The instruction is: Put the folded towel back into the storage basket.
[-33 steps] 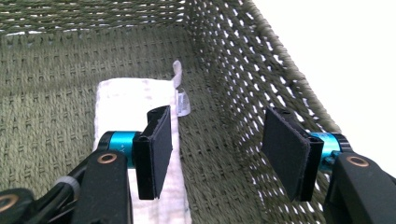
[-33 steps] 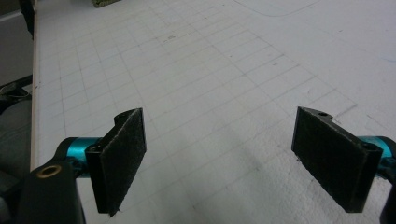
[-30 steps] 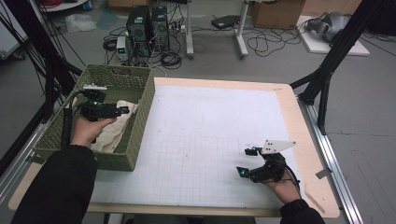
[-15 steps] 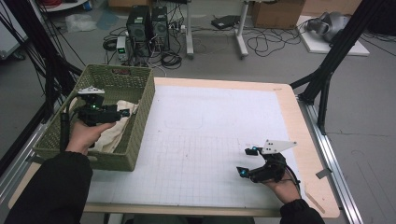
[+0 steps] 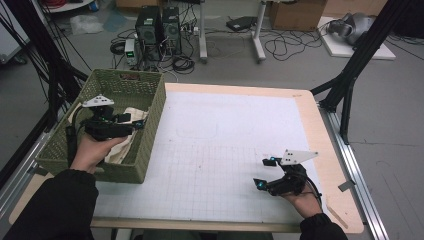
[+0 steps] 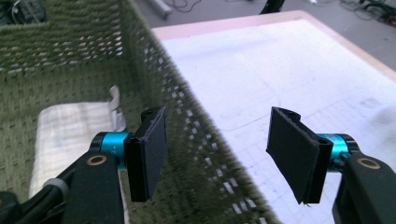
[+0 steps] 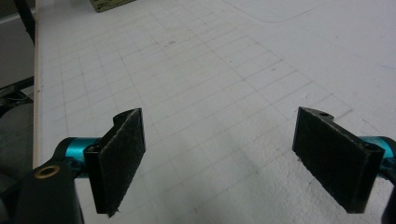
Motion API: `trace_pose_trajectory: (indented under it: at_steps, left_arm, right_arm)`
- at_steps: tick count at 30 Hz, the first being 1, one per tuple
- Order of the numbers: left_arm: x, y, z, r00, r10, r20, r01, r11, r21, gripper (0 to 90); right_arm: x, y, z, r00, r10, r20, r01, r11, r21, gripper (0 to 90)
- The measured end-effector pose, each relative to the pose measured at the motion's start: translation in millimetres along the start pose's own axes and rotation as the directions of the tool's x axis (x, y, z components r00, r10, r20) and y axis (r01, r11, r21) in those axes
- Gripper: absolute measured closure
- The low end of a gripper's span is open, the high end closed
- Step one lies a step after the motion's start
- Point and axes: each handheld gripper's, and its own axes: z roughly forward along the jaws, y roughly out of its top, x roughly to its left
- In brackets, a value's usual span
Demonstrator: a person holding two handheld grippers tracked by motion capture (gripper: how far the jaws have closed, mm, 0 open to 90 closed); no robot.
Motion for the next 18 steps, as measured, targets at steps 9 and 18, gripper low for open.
trace_pose_trajectory:
  at_steps: [9, 18]
  left_arm:
    - [-22.8, -2.2, -2.8, 0.9992, 0.029, 0.029, -0.028, 0.9992, -0.028, 34.3]
    - [-36.4, -5.5, -2.7, 0.9958, 0.0, 0.091, 0.003, 0.9994, -0.034, 34.7]
  right_arm:
    - [0.2, 1.3, 0.2, 1.0, 0.003, -0.001, -0.003, 1.0, -0.002, 14.7]
    - [0.5, 2.0, 0.5, 1.0, 0.003, -0.003, -0.003, 1.0, -0.003, 14.3]
